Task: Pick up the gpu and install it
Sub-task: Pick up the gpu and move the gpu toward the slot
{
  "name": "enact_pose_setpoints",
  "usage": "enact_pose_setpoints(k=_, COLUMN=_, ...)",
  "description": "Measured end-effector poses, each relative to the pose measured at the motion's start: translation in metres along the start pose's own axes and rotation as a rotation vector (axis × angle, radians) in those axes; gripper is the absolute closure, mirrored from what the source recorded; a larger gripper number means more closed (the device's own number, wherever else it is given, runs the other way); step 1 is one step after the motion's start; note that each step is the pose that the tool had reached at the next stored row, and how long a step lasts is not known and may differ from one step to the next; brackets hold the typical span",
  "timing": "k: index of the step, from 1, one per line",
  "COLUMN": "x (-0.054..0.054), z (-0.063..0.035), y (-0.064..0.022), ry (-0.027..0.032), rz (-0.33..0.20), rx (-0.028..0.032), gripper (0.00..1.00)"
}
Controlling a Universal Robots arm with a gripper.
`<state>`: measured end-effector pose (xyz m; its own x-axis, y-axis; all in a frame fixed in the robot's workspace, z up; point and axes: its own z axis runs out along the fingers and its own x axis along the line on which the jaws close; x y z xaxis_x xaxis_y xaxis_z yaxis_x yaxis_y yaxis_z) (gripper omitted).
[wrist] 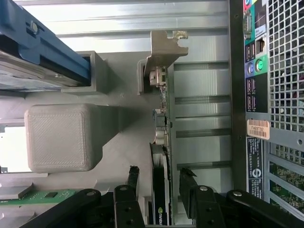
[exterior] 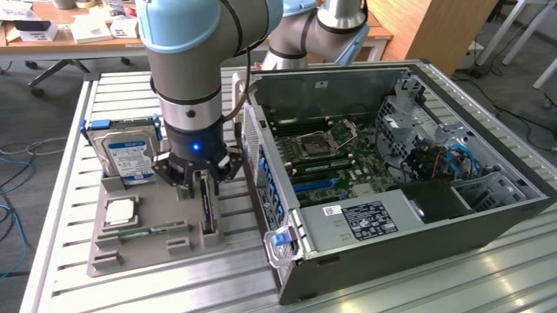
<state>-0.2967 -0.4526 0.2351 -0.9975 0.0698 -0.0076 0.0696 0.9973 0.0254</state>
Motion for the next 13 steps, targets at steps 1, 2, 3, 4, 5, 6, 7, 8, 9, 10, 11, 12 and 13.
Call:
enact_pose_setpoints(k=1, x=0.0000, z=0.0000, y=-0.0004, ry=-0.0001, rz=0.000, rx=0.0007, gripper=0.53)
enact_pose_setpoints(k=2, x=0.0000, z=0.0000, y=-0.0008, ry=-0.0001, rz=0.000, rx=0.0012, gripper=0.53)
enact_pose_setpoints(k=3, x=-0.0001, z=0.0000, y=-0.0010, ry=-0.0001, rz=0.000, rx=0.0016, gripper=0.53)
enact_pose_setpoints(k=4, x=-0.0001, z=0.0000, y=-0.0012, ry=-0.0002, rz=0.000, rx=0.0016, gripper=0.53)
enact_pose_setpoints(k=5, x=-0.0002, z=0.0000, y=-0.0016, ry=-0.0001, rz=0.000, rx=0.0017, gripper=0.53)
enact_pose_setpoints(k=6, x=-0.0002, z=0.0001, y=-0.0020, ry=-0.0001, rz=0.000, rx=0.0018, gripper=0.53)
enact_pose_setpoints(k=7, x=-0.0002, z=0.0003, y=-0.0021, ry=-0.0002, rz=0.000, rx=0.0017, gripper=0.53)
enact_pose_setpoints(k=8, x=-0.0002, z=0.0011, y=-0.0022, ry=-0.0003, rz=0.000, rx=0.0015, gripper=0.53)
enact_pose_setpoints(k=9, x=-0.0001, z=0.0020, y=-0.0022, ry=-0.0002, rz=0.000, rx=0.0016, gripper=0.53)
enact_pose_setpoints(k=10, x=-0.0001, z=0.0027, y=-0.0023, ry=-0.0001, rz=0.000, rx=0.0017, gripper=0.53)
enact_pose_setpoints(k=11, x=-0.0002, z=0.0026, y=-0.0023, ry=0.0001, rz=0.000, rx=0.0019, gripper=0.53)
enact_pose_setpoints(k=12, x=-0.0002, z=0.0026, y=-0.0023, ry=0.0001, rz=0.000, rx=0.0020, gripper=0.53)
enact_pose_setpoints(k=13, x=-0.0002, z=0.0027, y=-0.0023, ry=0.0001, rz=0.000, rx=0.0019, gripper=0.53)
